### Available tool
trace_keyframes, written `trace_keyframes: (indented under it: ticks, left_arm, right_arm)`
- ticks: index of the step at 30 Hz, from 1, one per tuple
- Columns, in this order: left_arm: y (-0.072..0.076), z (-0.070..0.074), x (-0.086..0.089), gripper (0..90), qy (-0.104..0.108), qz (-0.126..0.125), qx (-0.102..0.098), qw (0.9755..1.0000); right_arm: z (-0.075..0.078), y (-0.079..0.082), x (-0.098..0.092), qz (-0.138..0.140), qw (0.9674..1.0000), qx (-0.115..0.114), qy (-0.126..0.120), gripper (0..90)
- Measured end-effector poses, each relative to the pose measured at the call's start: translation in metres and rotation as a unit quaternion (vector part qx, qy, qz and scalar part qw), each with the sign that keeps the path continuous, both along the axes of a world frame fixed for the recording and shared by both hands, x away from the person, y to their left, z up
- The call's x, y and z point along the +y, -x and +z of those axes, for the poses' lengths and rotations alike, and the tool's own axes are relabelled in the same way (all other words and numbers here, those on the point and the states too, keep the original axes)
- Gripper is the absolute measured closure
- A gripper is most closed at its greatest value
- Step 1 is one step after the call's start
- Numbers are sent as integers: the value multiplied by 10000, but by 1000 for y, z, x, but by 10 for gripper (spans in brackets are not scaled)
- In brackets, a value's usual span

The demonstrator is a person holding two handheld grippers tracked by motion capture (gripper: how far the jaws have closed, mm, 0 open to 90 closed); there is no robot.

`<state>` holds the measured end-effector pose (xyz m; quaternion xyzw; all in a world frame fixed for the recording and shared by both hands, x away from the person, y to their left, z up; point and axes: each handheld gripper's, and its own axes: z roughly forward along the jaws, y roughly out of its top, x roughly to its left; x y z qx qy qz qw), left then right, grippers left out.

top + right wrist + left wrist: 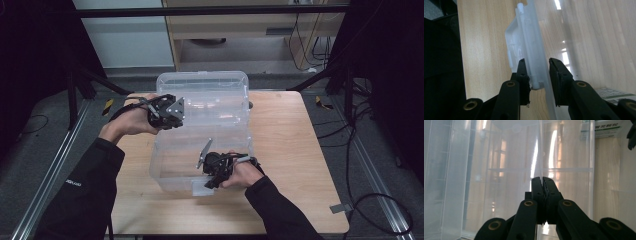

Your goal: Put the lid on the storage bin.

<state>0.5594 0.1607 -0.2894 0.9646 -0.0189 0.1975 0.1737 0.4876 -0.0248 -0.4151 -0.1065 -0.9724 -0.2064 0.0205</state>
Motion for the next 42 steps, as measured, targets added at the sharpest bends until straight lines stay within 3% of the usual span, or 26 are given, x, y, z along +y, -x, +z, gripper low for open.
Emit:
trace_keyframes:
  ticks: [7,8,15,17,27,36,42]
  left_arm:
    - [16,-2,3,887,21,-76,-29,10000]
    - [20,-3,5,887,18,68,105,9999]
    - [31,-5,7,884,34,-29,59,10000]
    - [31,-6,6,884,35,-166,-9,9999]
    - [46,-11,8,879,-55,-186,36,9998]
    - [51,-14,8,875,-57,-213,84,9997]
    - [53,-15,9,874,-55,-234,121,9996]
  right_arm:
    - [0,0,0,52,10000,-67,-15,707]
    - [0,0,0,25,10000,-64,-17,707]
    - [0,0,0,59,10000,-54,10,707]
    - [0,0,-1,57,10000,-43,-15,707]
    - [0,2,-1,32,10000,-35,-14,705]
    - [0,5,0,70,9998,-206,-5,686]
    - [1,8,0,78,9996,-259,5,612]
